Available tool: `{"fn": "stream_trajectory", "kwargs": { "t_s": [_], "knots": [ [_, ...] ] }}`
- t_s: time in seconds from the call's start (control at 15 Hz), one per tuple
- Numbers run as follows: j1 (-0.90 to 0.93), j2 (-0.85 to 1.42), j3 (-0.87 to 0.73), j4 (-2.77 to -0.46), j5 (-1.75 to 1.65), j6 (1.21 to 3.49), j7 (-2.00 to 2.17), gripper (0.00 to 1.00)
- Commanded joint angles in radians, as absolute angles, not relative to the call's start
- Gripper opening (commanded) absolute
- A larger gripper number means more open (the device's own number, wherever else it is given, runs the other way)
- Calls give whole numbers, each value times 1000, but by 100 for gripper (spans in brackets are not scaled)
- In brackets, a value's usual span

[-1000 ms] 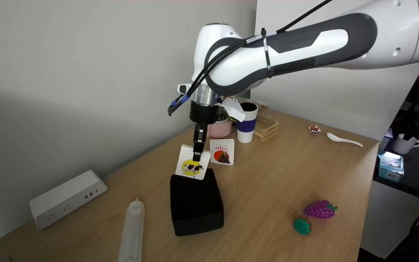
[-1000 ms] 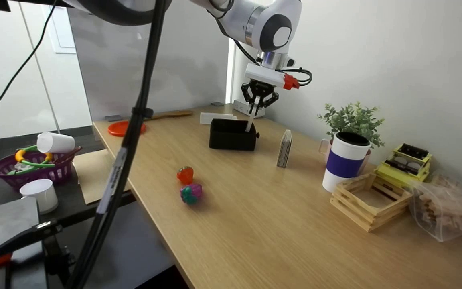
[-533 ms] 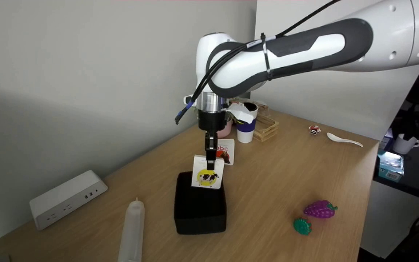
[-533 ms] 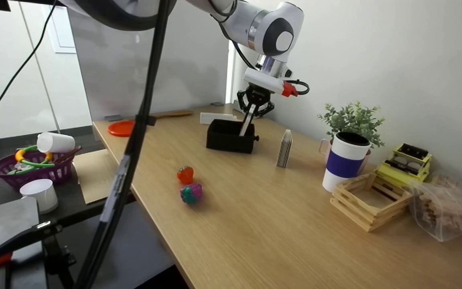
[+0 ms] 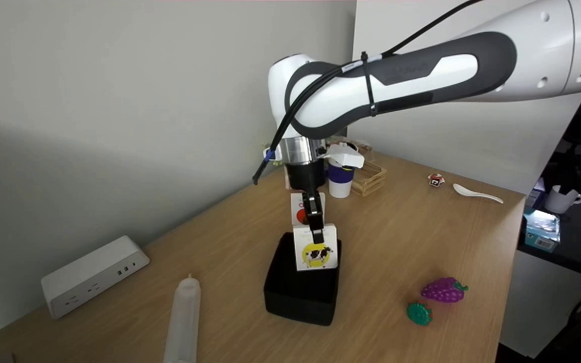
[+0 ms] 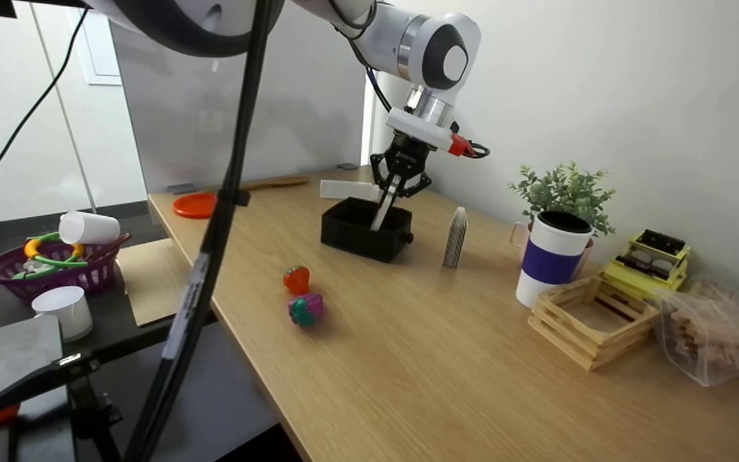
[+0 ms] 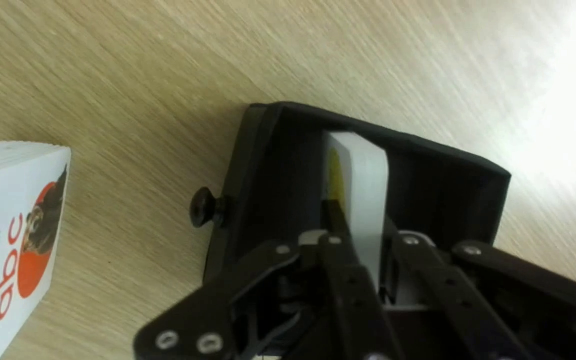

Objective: Place the two small books inside the black box

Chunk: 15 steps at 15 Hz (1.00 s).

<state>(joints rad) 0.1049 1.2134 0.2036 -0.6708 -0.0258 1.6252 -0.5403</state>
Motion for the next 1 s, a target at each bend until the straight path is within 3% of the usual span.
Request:
{"fn": "stream_trajectory", "kwargs": {
  "t_s": [0.0, 0.2, 0.27, 0.4, 0.47, 0.87, 0.93],
  "knots": [
    [126, 1240, 179, -611, -63, 1598, -532, 4],
    [140, 1241, 159, -604, -100, 1657, -483, 8],
    [146, 1243, 150, -600, -115, 1685, -460, 31],
    [156, 1245, 133, -598, -140, 1735, -416, 37],
    [159, 1245, 128, -599, -148, 1751, -398, 53],
    [167, 1244, 110, -607, -165, 1796, -326, 96],
    [167, 1243, 108, -608, -167, 1799, -316, 98]
  ]
}}
